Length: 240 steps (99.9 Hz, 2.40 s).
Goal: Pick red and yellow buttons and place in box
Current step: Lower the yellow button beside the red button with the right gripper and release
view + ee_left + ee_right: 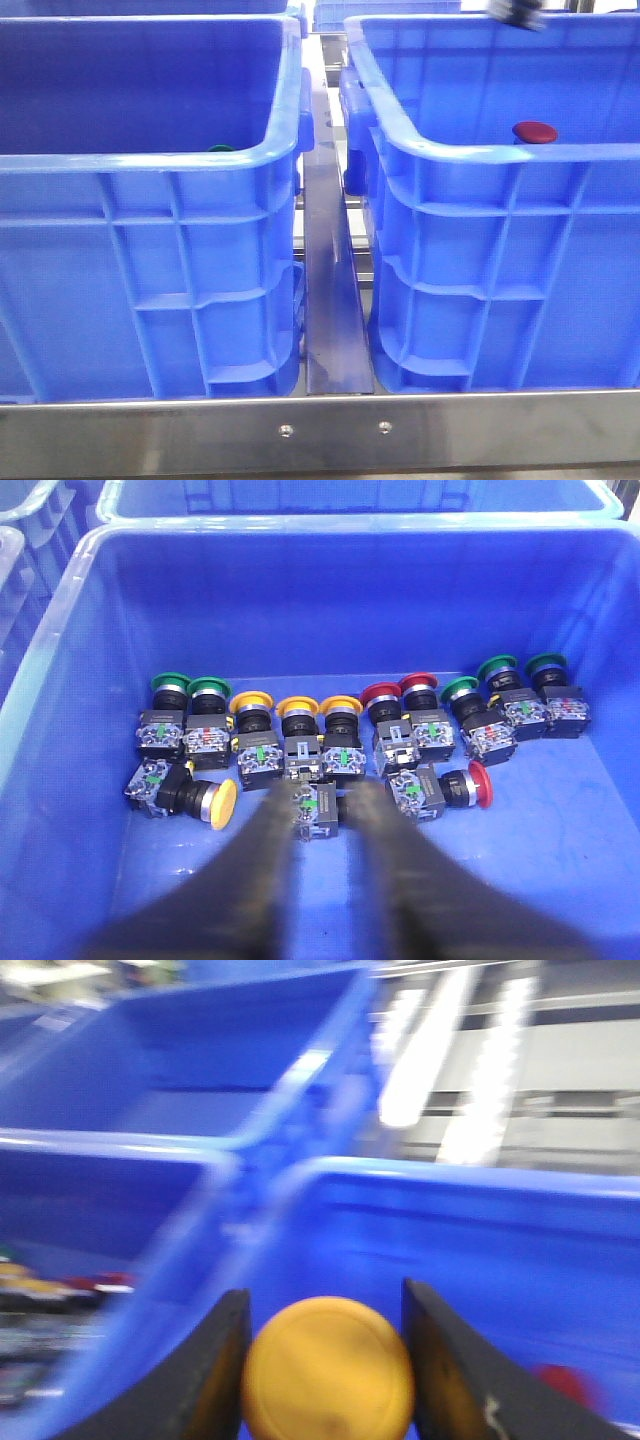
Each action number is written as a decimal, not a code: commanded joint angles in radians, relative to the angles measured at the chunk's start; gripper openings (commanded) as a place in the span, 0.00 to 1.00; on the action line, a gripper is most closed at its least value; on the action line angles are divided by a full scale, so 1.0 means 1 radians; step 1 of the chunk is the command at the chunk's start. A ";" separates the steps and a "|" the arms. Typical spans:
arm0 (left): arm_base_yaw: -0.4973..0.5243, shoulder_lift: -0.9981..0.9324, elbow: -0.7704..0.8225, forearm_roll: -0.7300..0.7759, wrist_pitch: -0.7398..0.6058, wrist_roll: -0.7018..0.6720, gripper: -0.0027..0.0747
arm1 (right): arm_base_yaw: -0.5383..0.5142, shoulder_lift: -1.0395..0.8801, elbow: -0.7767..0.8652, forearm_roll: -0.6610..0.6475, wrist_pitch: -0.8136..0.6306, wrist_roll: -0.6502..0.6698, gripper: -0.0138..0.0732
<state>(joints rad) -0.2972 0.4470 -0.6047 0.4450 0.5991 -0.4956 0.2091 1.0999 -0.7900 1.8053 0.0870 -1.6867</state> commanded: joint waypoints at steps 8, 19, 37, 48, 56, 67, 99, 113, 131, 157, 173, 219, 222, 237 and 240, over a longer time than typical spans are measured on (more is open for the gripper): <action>-0.008 0.006 -0.025 0.027 -0.074 0.001 0.01 | -0.031 -0.004 -0.038 0.067 -0.159 -0.156 0.33; -0.008 0.006 -0.025 0.033 -0.074 0.001 0.01 | -0.120 0.032 -0.038 0.066 -0.120 -0.169 0.33; -0.008 0.006 -0.025 0.033 -0.074 0.001 0.01 | -0.320 0.119 -0.038 0.093 0.049 -0.169 0.33; -0.008 0.006 -0.025 0.033 -0.074 0.001 0.01 | -0.418 0.180 -0.049 0.093 0.190 -0.168 0.33; -0.008 0.006 -0.025 0.033 -0.074 0.001 0.01 | -0.452 0.238 -0.077 0.093 0.237 -0.168 0.33; -0.008 0.006 -0.025 0.033 -0.074 0.001 0.01 | -0.452 0.315 -0.130 0.093 0.231 -0.184 0.33; -0.008 0.006 -0.025 0.033 -0.074 0.001 0.01 | -0.451 0.523 -0.252 0.093 0.240 -0.238 0.33; -0.008 0.006 -0.025 0.033 -0.074 0.001 0.01 | -0.451 0.594 -0.297 0.093 0.251 -0.238 0.33; -0.008 0.006 -0.025 0.033 -0.074 0.001 0.01 | -0.451 0.653 -0.316 0.093 0.256 -0.238 0.33; -0.008 0.006 -0.025 0.033 -0.074 0.001 0.01 | -0.451 0.664 -0.296 0.092 0.248 -0.238 0.33; -0.008 0.006 -0.025 0.033 -0.074 0.001 0.01 | -0.451 0.663 -0.272 0.092 0.245 -0.238 0.33; -0.008 0.006 -0.025 0.033 -0.074 0.001 0.01 | -0.451 0.619 -0.263 0.092 0.236 -0.237 0.73; -0.008 0.006 -0.025 0.033 -0.074 0.001 0.01 | -0.451 0.609 -0.263 0.092 0.234 -0.237 0.74; -0.008 0.006 -0.025 0.033 -0.074 0.001 0.01 | -0.451 0.560 -0.262 0.092 0.191 -0.237 0.75; -0.008 0.006 -0.025 0.033 -0.074 0.001 0.01 | -0.451 0.548 -0.261 0.092 0.178 -0.237 0.75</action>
<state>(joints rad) -0.2972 0.4470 -0.6029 0.4609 0.5933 -0.4918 -0.2348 1.7272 -1.0305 1.8212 0.2619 -1.9148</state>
